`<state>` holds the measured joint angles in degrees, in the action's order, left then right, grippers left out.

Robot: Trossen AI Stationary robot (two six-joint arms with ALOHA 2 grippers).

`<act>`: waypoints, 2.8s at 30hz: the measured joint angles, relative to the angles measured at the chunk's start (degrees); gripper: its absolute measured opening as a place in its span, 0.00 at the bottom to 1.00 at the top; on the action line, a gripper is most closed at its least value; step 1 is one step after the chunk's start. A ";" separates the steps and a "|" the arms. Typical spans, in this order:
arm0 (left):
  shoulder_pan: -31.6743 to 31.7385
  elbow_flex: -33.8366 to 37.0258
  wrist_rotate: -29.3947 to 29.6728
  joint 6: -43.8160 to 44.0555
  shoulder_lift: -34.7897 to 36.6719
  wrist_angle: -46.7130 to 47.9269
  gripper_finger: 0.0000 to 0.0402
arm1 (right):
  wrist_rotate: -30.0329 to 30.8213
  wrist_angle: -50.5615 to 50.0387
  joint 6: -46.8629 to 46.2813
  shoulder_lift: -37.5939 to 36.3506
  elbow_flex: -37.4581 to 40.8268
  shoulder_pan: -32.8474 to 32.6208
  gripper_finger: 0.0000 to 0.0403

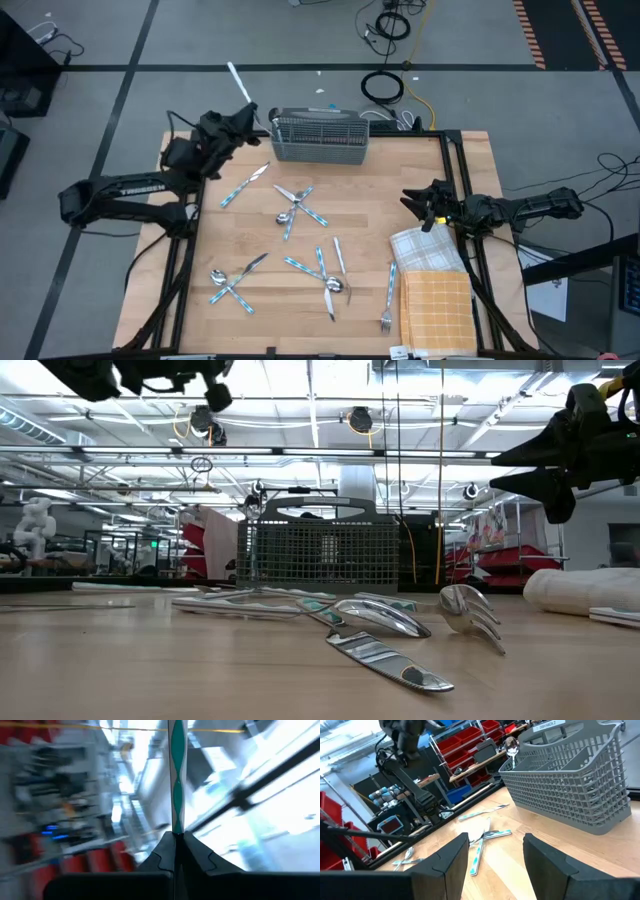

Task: Sort silverware
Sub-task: Put the top left blue fork into the gray silverware basket

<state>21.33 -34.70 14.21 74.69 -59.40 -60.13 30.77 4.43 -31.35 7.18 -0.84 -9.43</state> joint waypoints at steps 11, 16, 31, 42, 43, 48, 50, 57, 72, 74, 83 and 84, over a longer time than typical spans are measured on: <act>-2.43 -1.47 -17.15 -3.80 -10.18 8.90 0.04 | 3.69 0.02 -4.04 -0.02 0.00 0.00 0.44; -0.12 -11.45 -22.55 -30.70 -9.13 30.78 0.03 | 3.67 0.02 -6.20 -0.02 0.00 0.02 0.44; -1.60 -33.83 31.37 -115.64 -13.69 63.61 0.03 | 3.49 0.02 -12.62 -0.02 0.00 0.00 0.44; -1.01 -31.49 34.70 -173.12 -20.59 58.45 0.03 | 3.81 0.06 -14.73 -0.02 0.00 0.01 0.44; -0.98 -31.35 33.48 -176.39 -20.85 58.04 0.03 | 3.94 0.05 -14.73 -0.02 0.00 0.00 0.44; 0.19 -31.34 27.50 -190.75 -21.03 57.19 0.03 | 5.58 0.04 -14.62 -0.02 0.00 0.01 0.44; 1.02 -31.30 25.42 -194.78 -20.72 56.25 0.03 | 6.09 0.04 -14.35 -0.02 0.00 0.01 0.44; 4.08 -31.30 16.53 -214.19 -20.51 51.03 0.03 | 6.82 0.02 -14.32 -0.02 0.00 0.00 0.44; 6.90 -31.30 -4.47 -227.09 -25.22 44.14 0.03 | 7.27 0.00 -13.44 -0.02 0.00 0.02 0.44; 7.32 -31.30 -5.72 -227.02 -26.67 40.81 0.03 | 7.26 0.00 -13.21 -0.02 0.00 0.02 0.44; 7.32 -31.30 -8.96 -226.96 -32.29 36.12 0.03 | 7.24 0.00 -11.72 0.00 0.00 0.00 0.44; 7.38 -31.30 -9.50 -226.96 -32.55 36.21 0.03 | 7.24 0.00 -11.30 0.00 0.00 0.01 0.44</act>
<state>28.70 -66.00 4.71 -152.27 -91.95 -23.93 38.01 4.43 -42.65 7.18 -0.84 -9.43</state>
